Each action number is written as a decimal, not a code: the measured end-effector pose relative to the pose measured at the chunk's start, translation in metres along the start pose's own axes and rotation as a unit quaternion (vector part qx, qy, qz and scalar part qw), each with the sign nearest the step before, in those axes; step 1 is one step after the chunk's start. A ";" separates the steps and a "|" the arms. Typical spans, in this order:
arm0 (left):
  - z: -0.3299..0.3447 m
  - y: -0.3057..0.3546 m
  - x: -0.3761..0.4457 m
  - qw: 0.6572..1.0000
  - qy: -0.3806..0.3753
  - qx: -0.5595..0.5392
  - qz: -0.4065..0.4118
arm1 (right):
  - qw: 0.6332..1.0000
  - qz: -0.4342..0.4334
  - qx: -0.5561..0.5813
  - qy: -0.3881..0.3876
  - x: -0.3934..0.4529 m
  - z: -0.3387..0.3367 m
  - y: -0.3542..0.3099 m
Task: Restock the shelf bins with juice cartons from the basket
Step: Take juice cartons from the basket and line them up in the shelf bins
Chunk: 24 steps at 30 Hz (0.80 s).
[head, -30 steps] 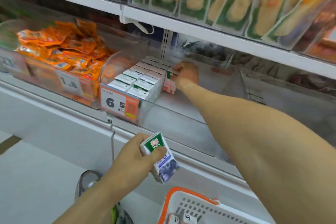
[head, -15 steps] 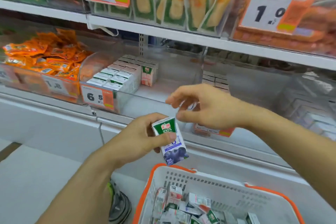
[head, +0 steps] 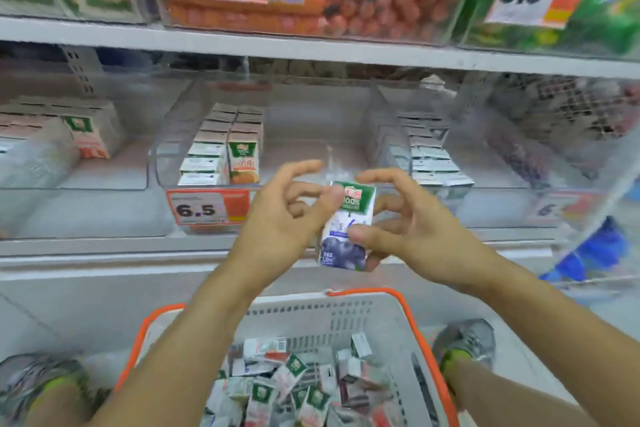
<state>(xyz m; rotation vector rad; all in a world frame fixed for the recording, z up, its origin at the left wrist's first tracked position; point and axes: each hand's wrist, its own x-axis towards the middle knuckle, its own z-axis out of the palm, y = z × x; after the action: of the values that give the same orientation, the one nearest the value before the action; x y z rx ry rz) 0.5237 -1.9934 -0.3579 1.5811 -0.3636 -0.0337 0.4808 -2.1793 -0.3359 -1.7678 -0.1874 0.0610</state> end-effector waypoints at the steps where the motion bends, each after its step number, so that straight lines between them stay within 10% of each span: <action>1: 0.013 0.001 0.005 0.998 0.034 0.039 0.040 | 0.999 -0.018 0.016 0.029 -0.004 -0.014 -0.002; 5: 0.034 -0.015 0.030 0.904 0.116 0.348 0.221 | 0.973 -0.129 0.004 0.192 -0.012 -0.086 -0.007; 10: 0.054 -0.051 0.042 0.861 0.064 0.448 0.234 | 0.913 -0.123 -0.189 0.340 0.024 -0.184 0.008; 24: 0.050 -0.071 0.051 0.827 0.125 0.441 0.326 | 0.869 0.052 -0.461 0.172 0.177 -0.229 0.088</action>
<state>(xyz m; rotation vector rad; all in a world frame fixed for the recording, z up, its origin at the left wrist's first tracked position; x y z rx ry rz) 0.5743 -2.0544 -0.4194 2.2410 -0.7648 0.9962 0.6967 -2.3897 -0.3638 -2.7049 0.1810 -0.3210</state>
